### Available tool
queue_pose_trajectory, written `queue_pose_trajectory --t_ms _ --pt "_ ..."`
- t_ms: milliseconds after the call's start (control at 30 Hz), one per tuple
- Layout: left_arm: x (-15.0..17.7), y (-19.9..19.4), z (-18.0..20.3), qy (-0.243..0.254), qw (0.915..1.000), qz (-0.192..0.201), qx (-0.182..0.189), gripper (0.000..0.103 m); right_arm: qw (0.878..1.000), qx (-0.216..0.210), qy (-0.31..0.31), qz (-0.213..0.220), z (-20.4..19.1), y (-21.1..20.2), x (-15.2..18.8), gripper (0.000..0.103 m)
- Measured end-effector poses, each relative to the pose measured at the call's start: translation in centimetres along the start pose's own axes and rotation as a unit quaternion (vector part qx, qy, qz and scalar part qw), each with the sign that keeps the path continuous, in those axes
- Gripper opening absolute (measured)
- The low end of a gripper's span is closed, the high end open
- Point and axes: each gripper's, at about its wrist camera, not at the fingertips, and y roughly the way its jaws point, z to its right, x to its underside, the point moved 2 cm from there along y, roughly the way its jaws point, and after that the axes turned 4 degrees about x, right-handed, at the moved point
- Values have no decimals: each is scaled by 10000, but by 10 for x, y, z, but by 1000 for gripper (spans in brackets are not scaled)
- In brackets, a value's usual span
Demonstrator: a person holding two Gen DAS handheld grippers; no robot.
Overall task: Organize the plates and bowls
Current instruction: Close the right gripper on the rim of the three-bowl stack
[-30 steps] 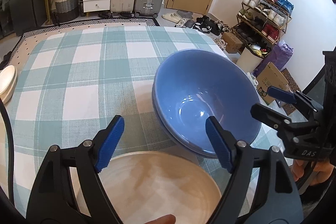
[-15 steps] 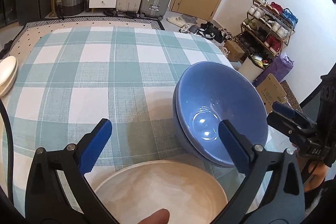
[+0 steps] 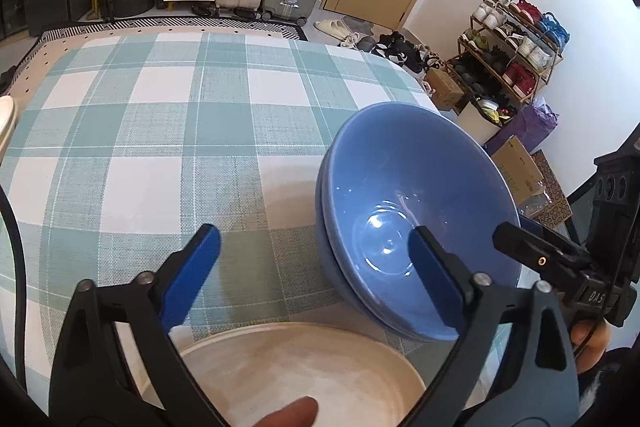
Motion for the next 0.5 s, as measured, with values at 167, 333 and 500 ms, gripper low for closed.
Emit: queue_pose_trajectory --t_ms 167,333,500 --pt "3 11 10 152 9994 -212 230 62 9999 -127 -36 -88 -2 7 -1 83" --pt "5 13 20 310 9990 -191 242 41 9997 -180 -136 -63 -5 7 0 70" --pt "3 14 20 267 9993 -182 191 34 9997 -52 -233 -23 -8 7 0 59"
